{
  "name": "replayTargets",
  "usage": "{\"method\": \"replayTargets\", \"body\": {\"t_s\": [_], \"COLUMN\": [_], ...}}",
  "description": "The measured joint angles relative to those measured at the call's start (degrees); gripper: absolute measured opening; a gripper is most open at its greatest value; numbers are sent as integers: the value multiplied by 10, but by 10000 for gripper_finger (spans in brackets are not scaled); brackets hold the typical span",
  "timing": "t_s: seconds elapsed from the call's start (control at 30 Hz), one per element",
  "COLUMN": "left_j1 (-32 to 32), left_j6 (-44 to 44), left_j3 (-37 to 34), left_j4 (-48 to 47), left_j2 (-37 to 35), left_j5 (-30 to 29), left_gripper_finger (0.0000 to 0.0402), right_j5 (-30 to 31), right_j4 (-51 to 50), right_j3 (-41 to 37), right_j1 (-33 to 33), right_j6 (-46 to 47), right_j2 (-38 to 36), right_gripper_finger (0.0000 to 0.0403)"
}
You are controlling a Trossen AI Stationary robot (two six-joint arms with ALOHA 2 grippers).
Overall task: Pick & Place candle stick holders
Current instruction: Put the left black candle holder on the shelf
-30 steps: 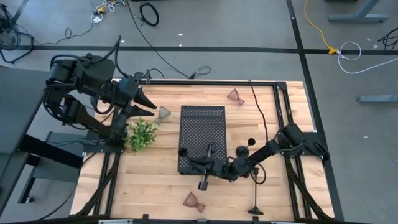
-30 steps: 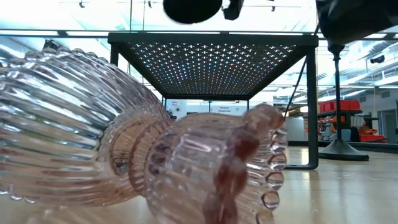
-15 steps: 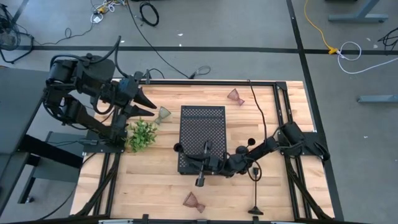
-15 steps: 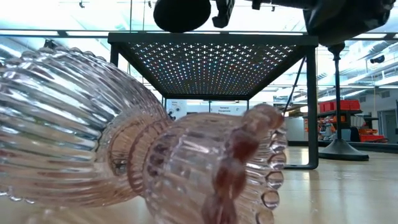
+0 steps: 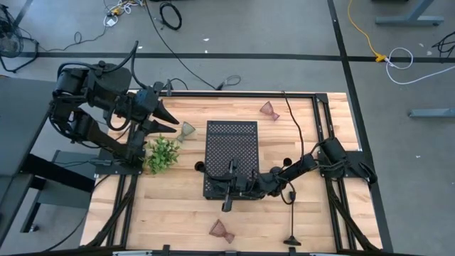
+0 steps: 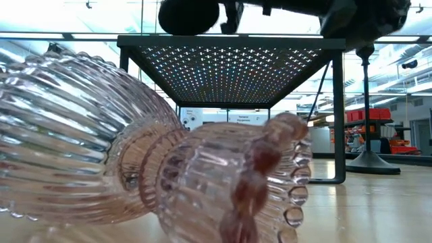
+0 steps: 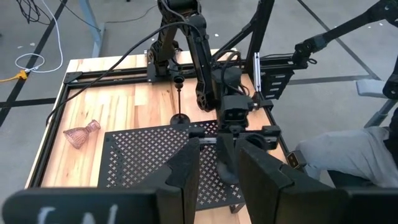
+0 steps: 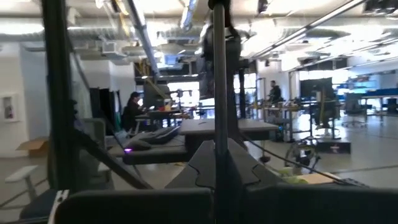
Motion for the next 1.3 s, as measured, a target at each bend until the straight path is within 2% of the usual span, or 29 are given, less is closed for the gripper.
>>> {"method": "replayTargets", "body": {"t_s": [0.23,0.37,0.47,0.73,1.3], "left_j1": [0,0,0,0,0], "left_j6": [0,-3,-6,-6,-6], "left_j3": [0,0,0,0,0], "left_j4": [0,0,-1,-4,-5], "left_j2": [0,0,0,0,0], "left_j5": [0,0,0,0,0], "left_gripper_finger": [107,107,107,107,107], "right_j5": [-11,-30,-18,16,62], "right_j4": [-144,-76,-38,-31,-44], "right_j3": [69,80,80,80,80], "right_j1": [0,3,5,9,8], "right_j6": [-2,-23,-23,-59,-51], "right_j2": [4,38,57,63,63], "right_gripper_finger": [0,0,0,0,9]}}
